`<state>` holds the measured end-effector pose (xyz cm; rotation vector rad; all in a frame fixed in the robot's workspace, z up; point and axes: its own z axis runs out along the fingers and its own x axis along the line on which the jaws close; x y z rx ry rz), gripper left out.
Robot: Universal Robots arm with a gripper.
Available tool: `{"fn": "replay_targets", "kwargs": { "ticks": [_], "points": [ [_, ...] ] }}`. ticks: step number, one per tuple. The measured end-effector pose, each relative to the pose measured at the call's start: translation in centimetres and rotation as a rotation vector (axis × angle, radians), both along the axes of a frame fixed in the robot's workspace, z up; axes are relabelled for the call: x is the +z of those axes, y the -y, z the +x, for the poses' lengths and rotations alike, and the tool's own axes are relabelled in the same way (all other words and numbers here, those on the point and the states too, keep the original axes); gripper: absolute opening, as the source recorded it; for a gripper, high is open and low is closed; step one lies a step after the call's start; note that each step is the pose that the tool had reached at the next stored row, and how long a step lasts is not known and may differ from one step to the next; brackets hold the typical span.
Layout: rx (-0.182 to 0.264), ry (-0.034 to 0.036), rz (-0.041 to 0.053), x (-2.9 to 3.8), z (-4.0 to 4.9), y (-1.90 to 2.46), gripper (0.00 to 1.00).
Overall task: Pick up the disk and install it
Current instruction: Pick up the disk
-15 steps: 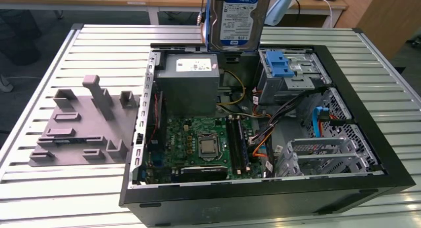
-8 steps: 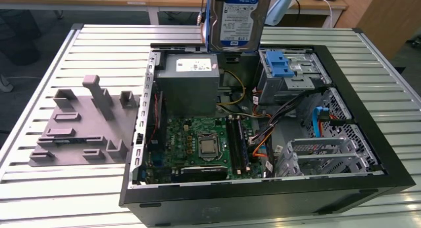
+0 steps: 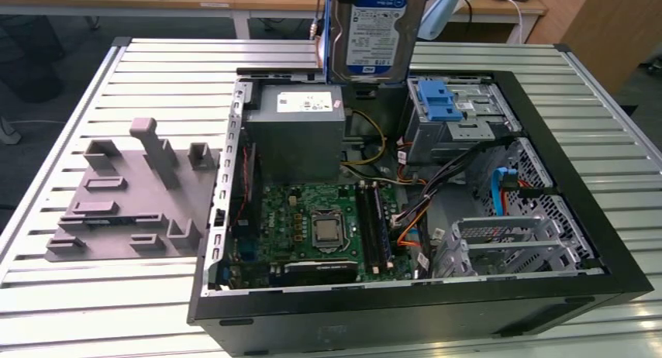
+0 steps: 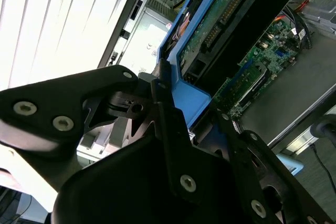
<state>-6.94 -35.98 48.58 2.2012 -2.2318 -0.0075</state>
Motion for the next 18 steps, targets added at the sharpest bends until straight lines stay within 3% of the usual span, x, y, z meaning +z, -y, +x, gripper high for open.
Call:
{"fn": "replay_targets", "kwargs": {
  "ticks": [7, 18],
  "points": [
    [0.0, -0.0001, -0.0001, 0.0, 0.0, 0.11, 0.36],
    [0.0, 0.0, -0.0012, 0.0, 0.0, 0.64, 0.36]
  ]
}}
